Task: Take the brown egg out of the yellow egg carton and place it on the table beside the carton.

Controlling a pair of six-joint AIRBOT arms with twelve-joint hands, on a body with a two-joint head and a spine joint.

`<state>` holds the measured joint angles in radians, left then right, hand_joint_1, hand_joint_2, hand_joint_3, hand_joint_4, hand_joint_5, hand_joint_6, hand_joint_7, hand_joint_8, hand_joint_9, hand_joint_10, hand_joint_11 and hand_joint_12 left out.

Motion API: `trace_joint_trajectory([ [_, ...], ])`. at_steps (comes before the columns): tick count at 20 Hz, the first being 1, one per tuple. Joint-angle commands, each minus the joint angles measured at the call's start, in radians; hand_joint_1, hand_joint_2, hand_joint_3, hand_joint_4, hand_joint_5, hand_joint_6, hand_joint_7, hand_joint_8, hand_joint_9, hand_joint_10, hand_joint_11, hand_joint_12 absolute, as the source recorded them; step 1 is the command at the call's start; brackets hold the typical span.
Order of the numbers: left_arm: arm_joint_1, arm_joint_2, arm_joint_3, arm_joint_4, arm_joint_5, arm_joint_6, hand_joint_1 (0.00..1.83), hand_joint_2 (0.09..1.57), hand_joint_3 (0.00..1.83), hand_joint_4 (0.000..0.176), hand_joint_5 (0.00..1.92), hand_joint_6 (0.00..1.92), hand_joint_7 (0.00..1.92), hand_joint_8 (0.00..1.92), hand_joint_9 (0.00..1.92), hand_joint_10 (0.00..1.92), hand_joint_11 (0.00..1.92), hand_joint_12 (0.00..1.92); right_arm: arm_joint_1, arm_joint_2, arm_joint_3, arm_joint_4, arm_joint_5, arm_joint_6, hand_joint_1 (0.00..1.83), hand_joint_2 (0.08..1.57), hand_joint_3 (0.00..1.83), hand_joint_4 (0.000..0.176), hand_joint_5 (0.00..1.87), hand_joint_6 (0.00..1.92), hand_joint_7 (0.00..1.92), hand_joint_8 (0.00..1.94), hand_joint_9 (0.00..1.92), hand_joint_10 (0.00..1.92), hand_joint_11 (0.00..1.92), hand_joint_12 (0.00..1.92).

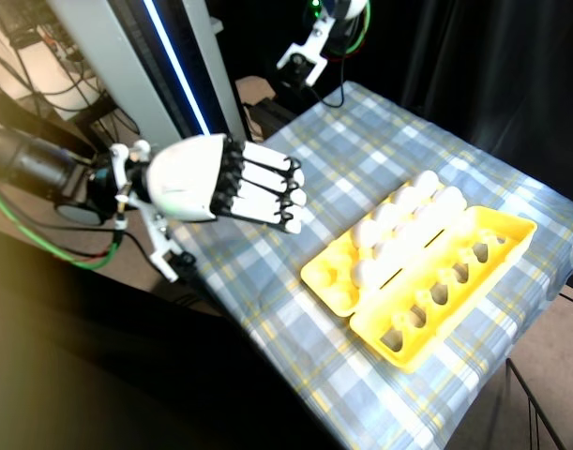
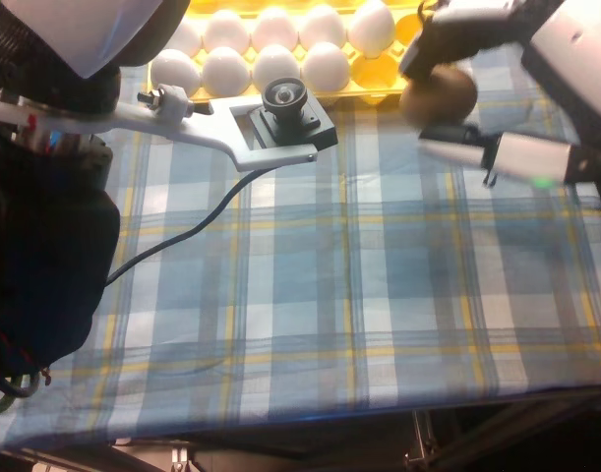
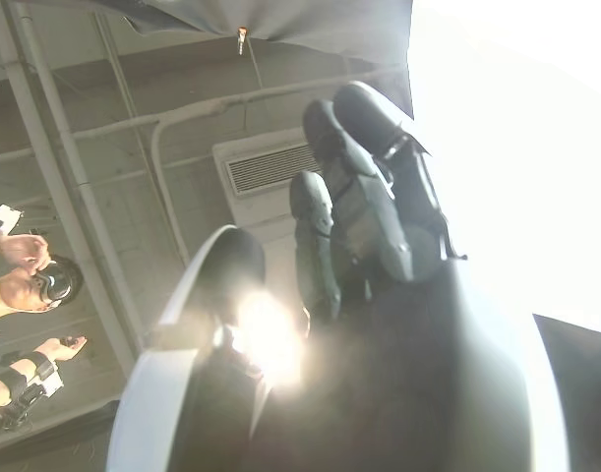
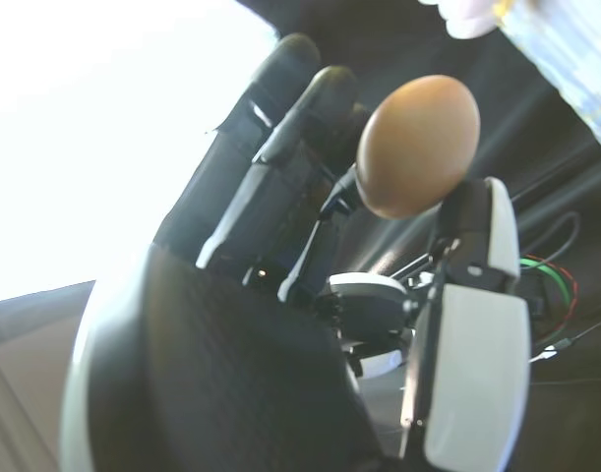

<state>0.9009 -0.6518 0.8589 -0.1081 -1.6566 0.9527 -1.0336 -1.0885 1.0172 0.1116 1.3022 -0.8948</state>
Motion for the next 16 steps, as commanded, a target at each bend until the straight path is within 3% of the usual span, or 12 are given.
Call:
trace_joint_trajectory([
  [1,-0.021,-0.009,-0.010,0.035,-0.080,-0.008,0.41,1.57,0.09,0.000,0.43,0.00,0.31,0.00,0.62,0.00,0.27,1.23,0.004,-0.011,0.008,-0.003,0.094,0.000,1.25,1.09,0.00,0.000,0.90,1.00,1.18,0.75,1.12,0.00,0.75,0.69],
  [3,-0.021,-0.009,-0.010,0.035,-0.080,-0.008,0.50,1.57,0.09,0.000,0.48,0.01,0.34,0.00,0.68,0.02,0.31,1.22,0.004,-0.039,0.025,-0.001,0.044,-0.003,1.24,1.11,0.00,0.000,0.88,1.01,1.10,0.92,1.12,0.00,0.67,0.96],
  [4,-0.021,-0.009,-0.010,0.035,-0.080,-0.008,0.50,1.57,0.09,0.000,0.48,0.01,0.34,0.00,0.68,0.02,0.31,1.22,0.004,-0.056,0.039,0.003,0.012,-0.004,1.24,1.11,0.00,0.000,0.88,1.01,1.10,0.92,1.12,0.00,0.67,0.96],
  [5,-0.021,-0.009,-0.010,0.035,-0.080,-0.008,0.55,1.57,0.10,0.000,0.49,0.01,0.34,0.00,0.69,0.02,0.29,1.23,0.004,-0.070,0.049,0.006,-0.004,-0.004,1.24,1.11,0.00,0.000,0.90,0.95,1.08,0.97,1.12,0.01,0.62,1.09],
  [6,-0.021,-0.009,-0.010,0.035,-0.080,-0.008,0.52,1.57,0.10,0.000,0.51,0.01,0.36,0.00,0.69,0.02,0.30,1.21,0.004,-0.084,0.062,0.015,-0.025,-0.006,1.11,1.12,0.00,0.000,0.95,0.99,0.99,0.45,1.06,0.00,0.48,1.18],
  [7,-0.021,-0.009,-0.010,0.035,-0.080,-0.008,0.50,1.57,0.08,0.000,0.49,0.00,0.37,0.01,0.69,0.01,0.29,1.19,0.004,-0.091,0.067,0.024,-0.036,-0.012,1.06,1.13,0.00,0.055,0.94,1.03,1.02,0.20,1.00,0.00,0.37,1.13],
  [8,-0.021,-0.009,-0.010,0.035,-0.080,-0.008,0.51,1.57,0.09,0.000,0.50,0.00,0.37,0.00,0.70,0.02,0.29,1.18,0.004,-0.093,0.070,0.029,-0.040,-0.015,1.03,1.13,0.00,0.101,0.94,1.04,1.05,0.08,0.97,0.00,0.32,1.08],
  [9,-0.021,-0.009,-0.010,0.035,-0.080,-0.008,0.52,1.57,0.09,0.000,0.50,0.00,0.36,0.00,0.66,0.00,0.25,1.20,0.004,-0.094,0.070,0.032,-0.041,-0.016,0.98,1.05,0.00,0.018,0.83,0.43,1.03,0.03,0.89,0.00,0.24,0.90],
  [10,-0.021,-0.009,-0.010,0.035,-0.080,-0.008,0.50,1.57,0.09,0.000,0.48,0.00,0.36,0.00,0.64,0.00,0.24,1.21,0.004,-0.094,0.070,0.034,-0.041,-0.018,0.93,1.02,0.00,0.000,0.82,0.14,0.94,0.01,0.80,0.00,0.22,0.82],
  [12,-0.021,-0.009,-0.010,0.035,-0.080,-0.008,0.43,1.57,0.08,0.000,0.48,0.00,0.35,0.00,0.62,0.00,0.24,1.20,0.005,-0.093,0.070,0.038,-0.041,-0.018,0.88,0.98,0.00,0.000,0.76,0.01,0.84,0.00,0.68,0.00,0.15,0.77],
  [15,-0.021,-0.009,-0.010,0.035,-0.080,-0.008,0.57,1.57,0.14,0.000,0.49,0.01,0.35,0.00,0.64,0.00,0.21,1.25,0.006,-0.087,0.065,0.039,-0.033,-0.018,0.86,0.83,0.00,0.000,0.53,0.00,0.61,0.00,0.46,0.00,0.10,0.58],
  [16,-0.021,-0.009,-0.010,0.035,-0.080,-0.008,0.57,1.57,0.14,0.000,0.49,0.01,0.35,0.00,0.64,0.00,0.21,1.25,0.006,-0.082,0.061,0.041,-0.024,-0.018,0.86,0.83,0.00,0.000,0.53,0.00,0.61,0.00,0.46,0.00,0.10,0.58],
])
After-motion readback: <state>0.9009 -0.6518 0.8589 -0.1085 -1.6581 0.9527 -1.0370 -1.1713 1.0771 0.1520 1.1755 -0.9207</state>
